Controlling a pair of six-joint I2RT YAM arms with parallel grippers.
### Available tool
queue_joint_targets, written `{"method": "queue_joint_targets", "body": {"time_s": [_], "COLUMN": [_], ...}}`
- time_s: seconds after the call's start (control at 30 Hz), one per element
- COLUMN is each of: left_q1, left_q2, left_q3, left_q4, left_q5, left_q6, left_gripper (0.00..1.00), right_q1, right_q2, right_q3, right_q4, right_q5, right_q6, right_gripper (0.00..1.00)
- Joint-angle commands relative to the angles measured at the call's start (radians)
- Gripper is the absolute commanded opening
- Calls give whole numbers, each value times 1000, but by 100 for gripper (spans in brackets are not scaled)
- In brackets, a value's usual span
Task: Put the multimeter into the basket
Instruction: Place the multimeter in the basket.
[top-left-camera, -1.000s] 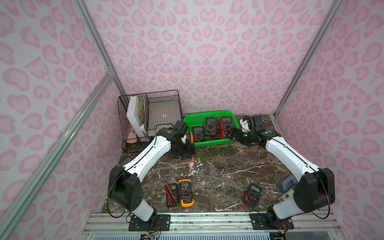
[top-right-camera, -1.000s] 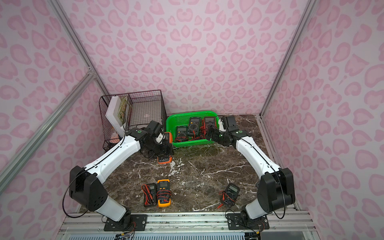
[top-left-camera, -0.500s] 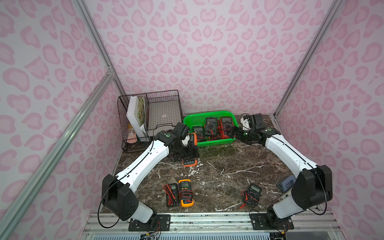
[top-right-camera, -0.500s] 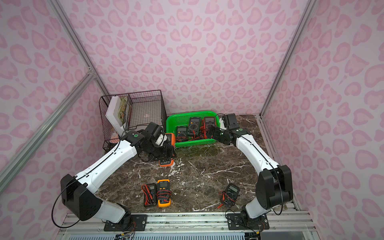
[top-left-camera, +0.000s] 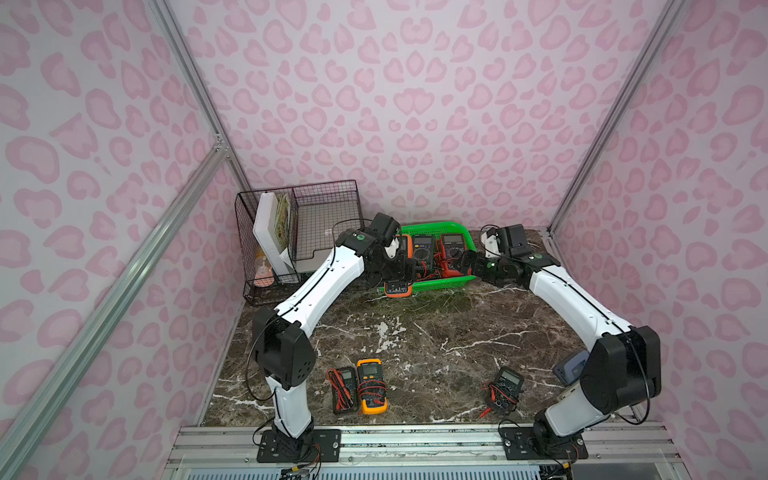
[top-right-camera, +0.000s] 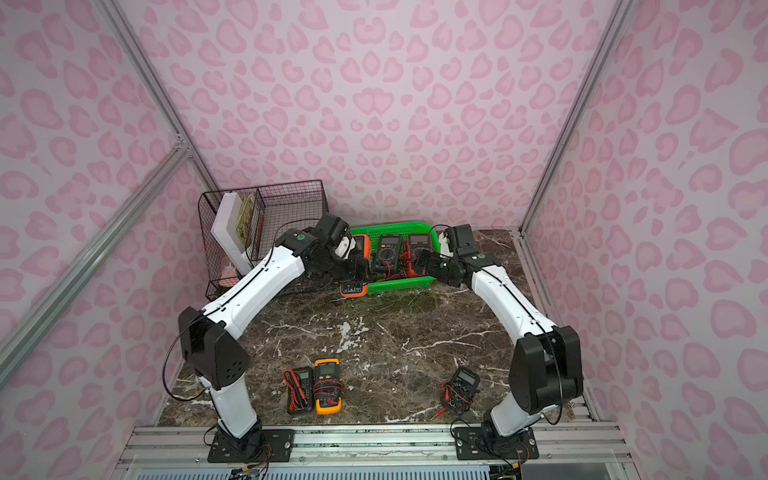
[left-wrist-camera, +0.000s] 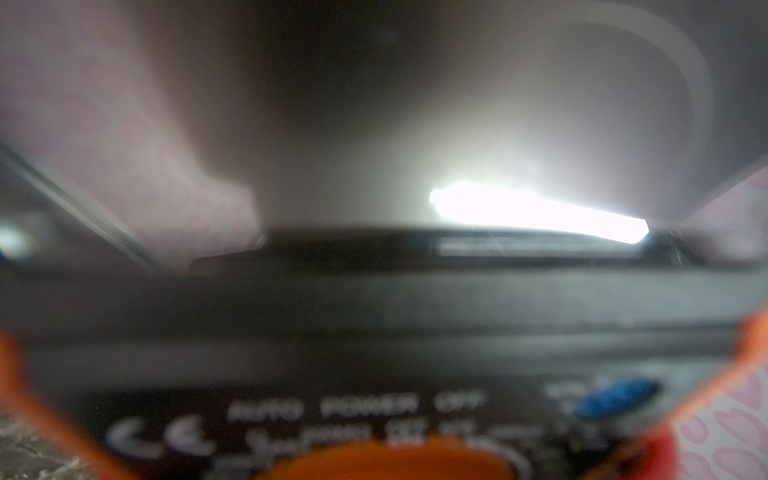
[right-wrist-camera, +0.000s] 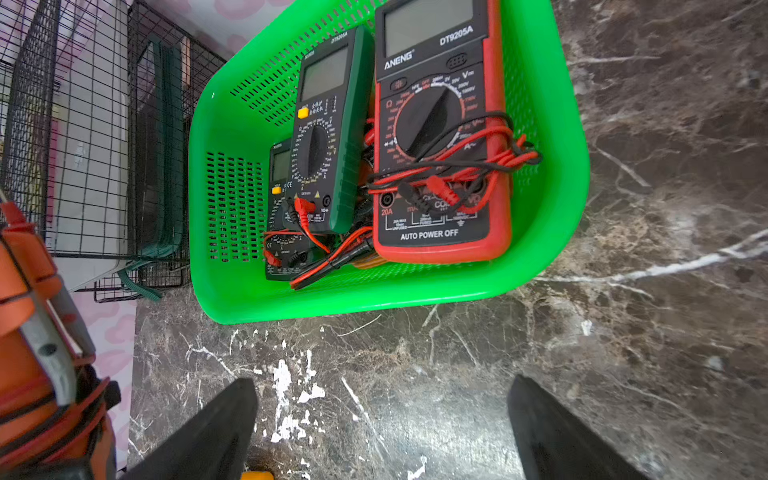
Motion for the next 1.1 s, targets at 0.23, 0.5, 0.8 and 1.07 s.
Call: {"method": "queue_joint_targets", "body": {"time_s": [0.23,0.5,0.8,1.07], "left_q1": [3,15,28,44], "left_q2": [240,351,441,540], "left_q3": [314,403,427,493], "left_q4": [-82,-62,-2,-1], "left_q5": [-188,-256,-286,-267], "left_q6": [48,64,57,32], "left_gripper": [0,0,0,17], "right_q1": [1,0,1,4], "right_q2": [-12,-33,-55,-67], "right_q3": [-8,-27,-46,-51], "right_q4": [-7,-17,-30,-53], "right_q5": [19,29,32,36], "right_q6": [-9,-16,-19,-30], "right_gripper": [99,99,99,99]}}
